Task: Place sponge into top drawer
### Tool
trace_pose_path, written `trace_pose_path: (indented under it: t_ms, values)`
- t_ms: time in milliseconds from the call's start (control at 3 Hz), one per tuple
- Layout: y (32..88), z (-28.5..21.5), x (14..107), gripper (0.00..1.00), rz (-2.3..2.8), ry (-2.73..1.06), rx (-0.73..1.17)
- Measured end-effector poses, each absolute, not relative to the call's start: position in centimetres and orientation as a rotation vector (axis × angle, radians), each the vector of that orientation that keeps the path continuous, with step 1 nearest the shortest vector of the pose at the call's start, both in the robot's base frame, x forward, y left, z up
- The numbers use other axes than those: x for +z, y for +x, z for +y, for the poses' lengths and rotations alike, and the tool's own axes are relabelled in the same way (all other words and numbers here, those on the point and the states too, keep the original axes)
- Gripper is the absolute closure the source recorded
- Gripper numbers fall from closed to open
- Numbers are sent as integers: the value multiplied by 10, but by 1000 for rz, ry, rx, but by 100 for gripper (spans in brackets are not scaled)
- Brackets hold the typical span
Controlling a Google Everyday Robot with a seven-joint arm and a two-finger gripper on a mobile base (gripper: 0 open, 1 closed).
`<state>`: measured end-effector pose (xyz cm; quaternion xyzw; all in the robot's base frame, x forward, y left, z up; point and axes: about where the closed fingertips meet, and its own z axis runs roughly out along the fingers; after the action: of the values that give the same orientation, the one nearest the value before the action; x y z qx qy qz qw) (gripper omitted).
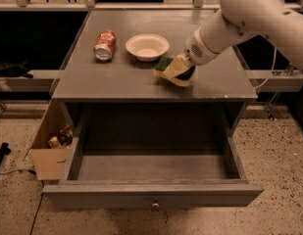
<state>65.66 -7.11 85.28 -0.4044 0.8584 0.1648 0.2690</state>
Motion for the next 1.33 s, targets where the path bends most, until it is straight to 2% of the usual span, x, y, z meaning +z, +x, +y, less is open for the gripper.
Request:
trace_pose_path:
  t_ms: [333,667,1000,1333]
  values:
    - [640,-129,921,100,2296,-996,290]
    - [625,-154,958,100,2271,-966,220]
    - [571,-168,962,100,2272,-860,267]
    - [530,-172,929,100,2318,-797,322]
